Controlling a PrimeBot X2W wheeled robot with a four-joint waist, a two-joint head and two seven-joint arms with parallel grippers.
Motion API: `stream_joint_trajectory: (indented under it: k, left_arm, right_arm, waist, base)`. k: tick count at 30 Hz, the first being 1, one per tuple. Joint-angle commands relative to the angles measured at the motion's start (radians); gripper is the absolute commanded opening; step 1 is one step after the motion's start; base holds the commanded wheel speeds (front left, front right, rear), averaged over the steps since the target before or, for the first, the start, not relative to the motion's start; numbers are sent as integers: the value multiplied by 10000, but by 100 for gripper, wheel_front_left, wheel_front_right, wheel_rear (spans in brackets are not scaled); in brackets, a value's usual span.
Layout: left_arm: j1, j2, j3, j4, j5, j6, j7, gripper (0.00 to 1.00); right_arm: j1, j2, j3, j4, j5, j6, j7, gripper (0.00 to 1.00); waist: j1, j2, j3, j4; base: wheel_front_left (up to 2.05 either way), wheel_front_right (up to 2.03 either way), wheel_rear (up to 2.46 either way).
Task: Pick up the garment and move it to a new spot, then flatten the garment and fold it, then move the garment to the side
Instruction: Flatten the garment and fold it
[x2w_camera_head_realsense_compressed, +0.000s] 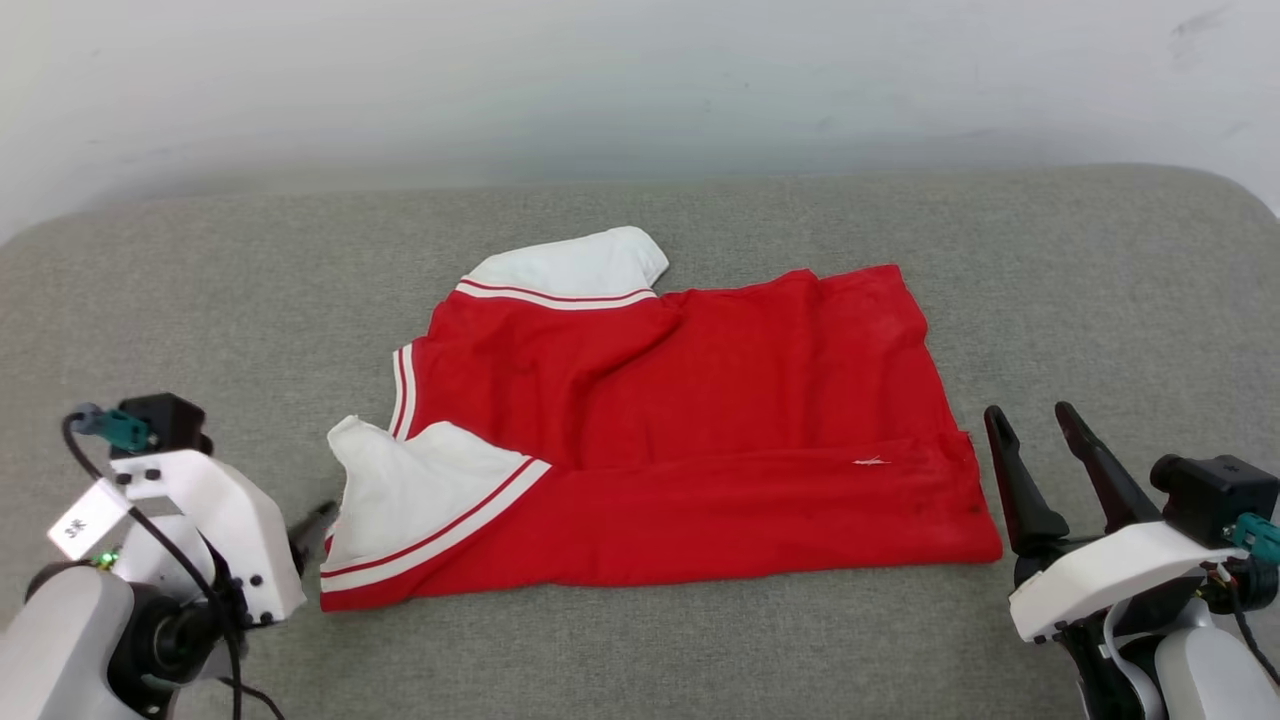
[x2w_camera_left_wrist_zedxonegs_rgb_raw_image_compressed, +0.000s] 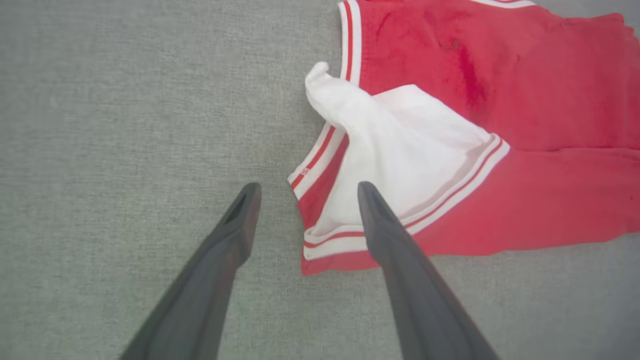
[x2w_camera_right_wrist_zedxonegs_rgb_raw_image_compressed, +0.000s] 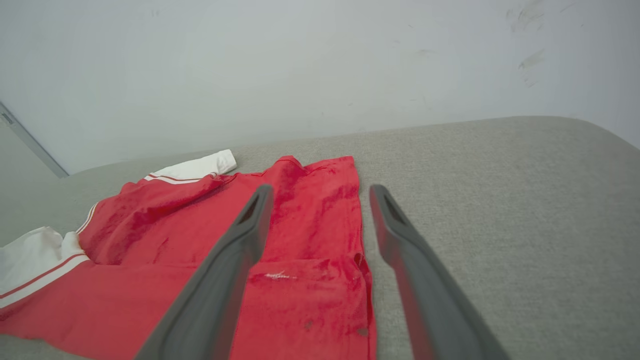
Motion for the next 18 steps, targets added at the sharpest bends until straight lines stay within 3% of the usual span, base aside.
stream_joint_trajectory:
  k: [1, 5, 10, 18]
  left_arm:
    - [127, -2, -58, -95, -100, 68, 177, 100]
    - [299, 66, -215, -300, -374, 322, 1014, 100]
    - [285, -42, -320, -83, -437, 538, 1296, 100]
    - [25, -513, -855, 669, -519, 254, 1734, 100]
  right_arm:
    - [100, 59, -54, -89, -56, -8, 20, 100]
    - [166, 225, -96, -364, -86, -8, 216, 100]
    - [43, 284, -161, -528, -22, -8, 309, 100]
    - [-201, 262, -185, -370, 267, -8, 367, 100]
  waist:
    - [1, 0, 31, -44]
    - [1, 0, 202, -245]
    - [1, 0, 585, -495]
    - [1, 0, 1111, -675]
  base:
    - [0, 0, 0]
    - [0, 0, 0]
    - [0, 0, 0]
    - [0, 0, 0]
